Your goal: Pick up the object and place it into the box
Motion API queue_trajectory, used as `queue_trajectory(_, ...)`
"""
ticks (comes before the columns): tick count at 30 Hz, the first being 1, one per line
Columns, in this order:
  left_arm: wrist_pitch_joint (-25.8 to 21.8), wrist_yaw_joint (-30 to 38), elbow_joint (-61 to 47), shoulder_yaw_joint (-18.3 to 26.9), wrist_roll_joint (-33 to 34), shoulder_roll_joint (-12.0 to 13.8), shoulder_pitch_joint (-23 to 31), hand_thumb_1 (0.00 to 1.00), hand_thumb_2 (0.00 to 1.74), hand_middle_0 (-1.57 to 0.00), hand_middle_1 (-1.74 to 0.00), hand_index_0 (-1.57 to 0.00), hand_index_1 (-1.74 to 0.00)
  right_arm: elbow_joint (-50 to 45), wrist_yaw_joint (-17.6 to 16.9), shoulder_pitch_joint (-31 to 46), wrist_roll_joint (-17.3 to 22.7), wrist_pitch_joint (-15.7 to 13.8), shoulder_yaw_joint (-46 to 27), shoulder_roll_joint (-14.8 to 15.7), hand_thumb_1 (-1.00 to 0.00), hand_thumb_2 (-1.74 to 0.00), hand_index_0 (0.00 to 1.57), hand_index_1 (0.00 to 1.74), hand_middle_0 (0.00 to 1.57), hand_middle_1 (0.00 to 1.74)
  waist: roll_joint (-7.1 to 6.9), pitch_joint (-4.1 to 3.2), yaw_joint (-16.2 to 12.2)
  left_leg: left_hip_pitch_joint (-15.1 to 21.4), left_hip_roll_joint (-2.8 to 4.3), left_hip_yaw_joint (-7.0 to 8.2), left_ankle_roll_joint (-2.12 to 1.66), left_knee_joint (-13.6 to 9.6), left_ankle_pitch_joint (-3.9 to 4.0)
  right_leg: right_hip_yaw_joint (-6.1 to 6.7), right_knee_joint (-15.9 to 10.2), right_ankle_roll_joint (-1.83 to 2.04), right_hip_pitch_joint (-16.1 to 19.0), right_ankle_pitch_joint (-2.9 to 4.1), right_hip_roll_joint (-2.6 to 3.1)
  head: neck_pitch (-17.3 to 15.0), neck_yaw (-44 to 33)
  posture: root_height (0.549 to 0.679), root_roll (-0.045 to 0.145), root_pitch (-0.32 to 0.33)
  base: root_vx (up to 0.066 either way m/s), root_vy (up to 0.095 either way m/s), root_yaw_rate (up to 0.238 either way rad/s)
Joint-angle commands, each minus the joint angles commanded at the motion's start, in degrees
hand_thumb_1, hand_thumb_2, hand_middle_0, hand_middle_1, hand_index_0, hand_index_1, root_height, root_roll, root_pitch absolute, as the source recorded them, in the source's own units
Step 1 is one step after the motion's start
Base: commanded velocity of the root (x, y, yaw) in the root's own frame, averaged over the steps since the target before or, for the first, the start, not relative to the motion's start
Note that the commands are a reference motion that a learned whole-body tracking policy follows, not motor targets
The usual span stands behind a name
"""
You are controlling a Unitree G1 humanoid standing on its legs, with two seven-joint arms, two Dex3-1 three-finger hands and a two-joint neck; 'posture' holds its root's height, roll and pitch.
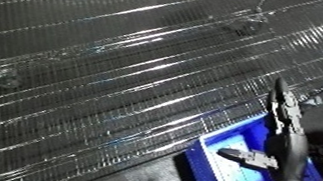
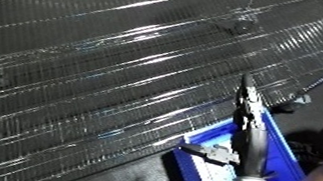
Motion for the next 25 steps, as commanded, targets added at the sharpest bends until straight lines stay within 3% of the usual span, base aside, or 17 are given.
queue_trajectory(9,-0.1,-0.1,0.2,0.0,1.4,0.4,-2.4,1.00,1.74,-1.57,-1.74,-1.57,-1.74,3.4,2.0,-4.0,-1.5,1.5,6.3,-0.3,0.00,0.00,0.00,0.00,0.00,0.00,-0.02,0.00,2.1,0.2,-0.53,-0.77,0.05,0.2,-0.26,-0.55,1.0,0.10,0.4,-0.83,-0.49,-1.6,-7.8,0.637,0.061,-0.145,0.013,-0.006,0.078)
queue_trajectory(15,0.0,-0.4,1.1,0.0,2.3,0.3,-3.7,1.00,1.74,-1.57,-1.74,-1.57,-1.74,3.2,2.5,-5.2,-5.8,2.3,7.9,-1.8,0.00,0.00,0.00,0.00,0.00,0.00,-0.09,0.00,2.7,0.5,-0.69,-0.99,0.00,-0.1,-0.29,-0.65,1.1,0.32,0.7,-1.10,-0.74,-1.5,-12.5,0.638,0.062,-0.144,0.022,0.000,0.019)
queue_trajectory(25,0.1,-1.3,1.5,-0.3,3.5,0.5,-4.8,1.00,1.74,-1.57,-1.74,-1.57,-1.74,2.6,3.4,-4.7,-6.1,1.9,8.1,-2.0,0.00,0.00,0.00,0.00,0.00,0.00,-0.14,0.00,2.9,0.9,-0.50,-1.07,-0.04,-0.4,-0.29,-0.60,0.9,0.58,0.7,-1.28,-0.62,-1.6,-14.4,0.638,0.063,-0.142,0.017,-0.002,-0.027)
